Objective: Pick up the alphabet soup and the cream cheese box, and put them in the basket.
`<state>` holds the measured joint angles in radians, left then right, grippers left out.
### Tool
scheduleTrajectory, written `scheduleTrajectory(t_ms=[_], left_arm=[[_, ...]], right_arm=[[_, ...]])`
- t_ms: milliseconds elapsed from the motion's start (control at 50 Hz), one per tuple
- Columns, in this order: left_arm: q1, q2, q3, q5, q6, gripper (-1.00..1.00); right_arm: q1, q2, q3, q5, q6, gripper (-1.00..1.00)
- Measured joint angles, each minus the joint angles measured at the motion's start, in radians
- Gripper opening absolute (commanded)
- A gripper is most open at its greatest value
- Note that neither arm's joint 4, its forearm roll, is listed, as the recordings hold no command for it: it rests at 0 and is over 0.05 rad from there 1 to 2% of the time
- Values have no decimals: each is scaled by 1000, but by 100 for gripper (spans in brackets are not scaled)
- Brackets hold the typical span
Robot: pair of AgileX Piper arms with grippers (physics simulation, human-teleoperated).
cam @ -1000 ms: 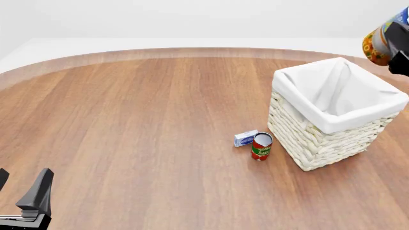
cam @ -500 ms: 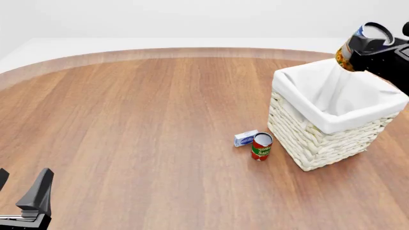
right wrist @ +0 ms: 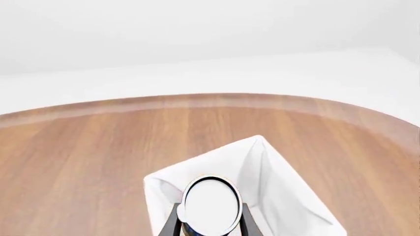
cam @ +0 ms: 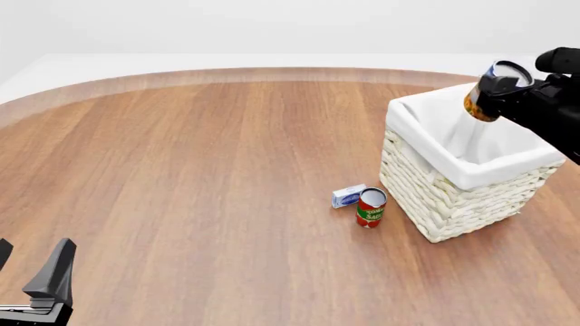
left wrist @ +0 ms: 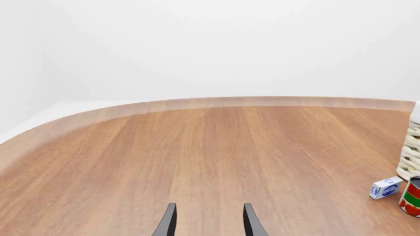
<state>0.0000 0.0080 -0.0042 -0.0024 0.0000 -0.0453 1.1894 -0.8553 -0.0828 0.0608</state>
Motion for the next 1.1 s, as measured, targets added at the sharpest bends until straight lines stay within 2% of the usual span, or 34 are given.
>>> scheduleTrajectory(t_ms=[1100], left_arm=[[0,0,0,0,0,100]], right_arm=[[-38,194,39,-127,2,-100]])
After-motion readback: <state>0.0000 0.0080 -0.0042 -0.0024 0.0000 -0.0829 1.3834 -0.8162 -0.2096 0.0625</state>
